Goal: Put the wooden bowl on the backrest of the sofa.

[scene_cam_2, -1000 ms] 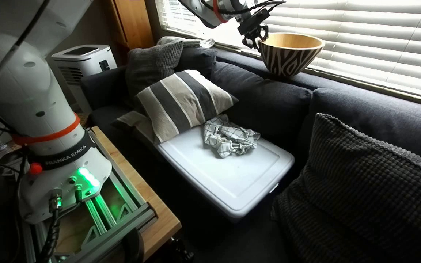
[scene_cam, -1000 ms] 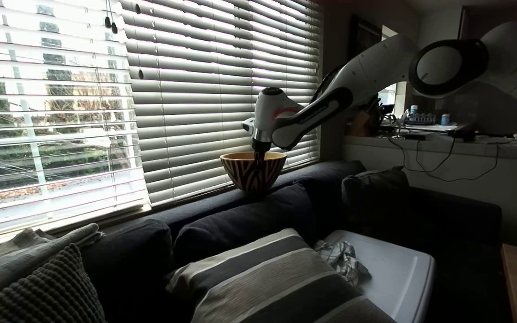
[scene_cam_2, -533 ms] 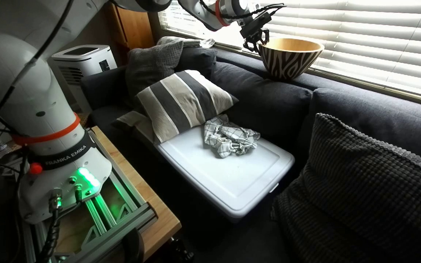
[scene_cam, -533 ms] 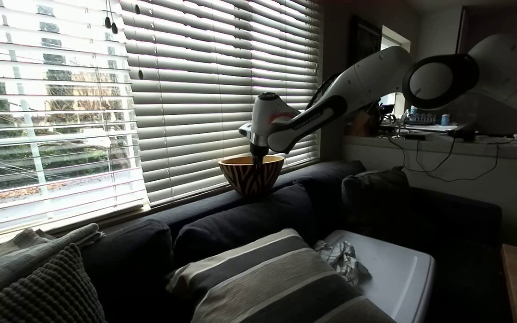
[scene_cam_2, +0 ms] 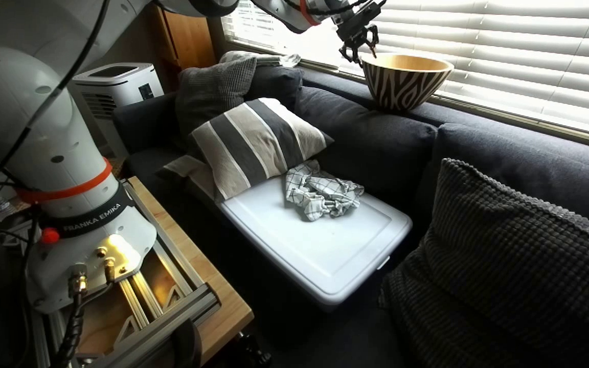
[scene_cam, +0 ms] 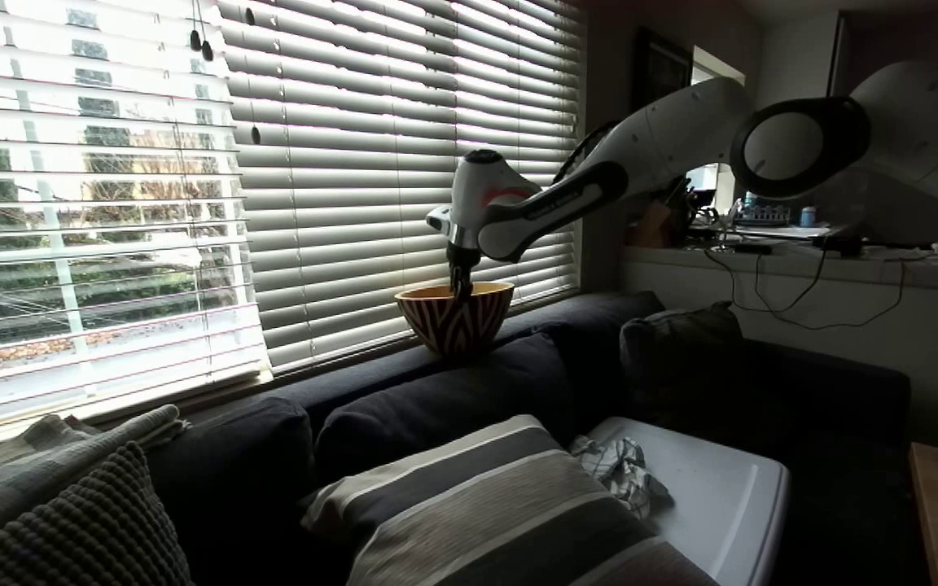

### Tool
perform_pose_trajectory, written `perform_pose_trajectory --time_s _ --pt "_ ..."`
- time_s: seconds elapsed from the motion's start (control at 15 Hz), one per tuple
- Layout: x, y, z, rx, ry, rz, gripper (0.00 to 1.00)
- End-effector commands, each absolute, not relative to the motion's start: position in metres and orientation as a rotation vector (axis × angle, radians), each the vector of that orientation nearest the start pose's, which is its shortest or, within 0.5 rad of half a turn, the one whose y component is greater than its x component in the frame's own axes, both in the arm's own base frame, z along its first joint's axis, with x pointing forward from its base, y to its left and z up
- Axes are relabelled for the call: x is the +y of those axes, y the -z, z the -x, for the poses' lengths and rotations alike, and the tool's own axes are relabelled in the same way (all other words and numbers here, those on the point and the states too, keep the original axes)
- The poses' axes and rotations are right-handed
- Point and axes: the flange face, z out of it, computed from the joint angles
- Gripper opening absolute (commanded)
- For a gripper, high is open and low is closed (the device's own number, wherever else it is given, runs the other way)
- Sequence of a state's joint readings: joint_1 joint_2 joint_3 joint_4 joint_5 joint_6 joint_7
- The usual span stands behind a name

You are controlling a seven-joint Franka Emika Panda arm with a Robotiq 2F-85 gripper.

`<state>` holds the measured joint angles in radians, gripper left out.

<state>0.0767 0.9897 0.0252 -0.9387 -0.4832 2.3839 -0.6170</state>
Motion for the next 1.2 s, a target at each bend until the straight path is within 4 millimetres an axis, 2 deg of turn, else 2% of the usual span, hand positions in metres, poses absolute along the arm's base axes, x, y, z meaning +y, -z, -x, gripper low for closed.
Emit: perform_pose_trajectory --time_s 0.0,0.13,0.2,0.4,0.53,0.8,0.93,1.13 --pt "0.078 -0.361 -0.817 -1.753 0.641 3.087 0.88" --pt "0.081 -0.380 -0.807 -1.706 0.549 3.075 1.00" --pt "0.079 -0.388 -0.800 -1.627 0.459 3.097 1.00" --pt "0.070 -0.414 -0.779 -1.529 0.345 2.994 1.00" --pt "0.053 -0.418 -0.767 -1.412 0.322 2.953 1.00" --pt "-0.002 -0.394 -0.741 -1.089 0.277 2.935 1.00" --pt "-0.028 -0.373 -0.725 -0.927 0.225 2.926 1.00" --pt "-0.057 -0.339 -0.697 -0.693 0.155 2.902 1.00"
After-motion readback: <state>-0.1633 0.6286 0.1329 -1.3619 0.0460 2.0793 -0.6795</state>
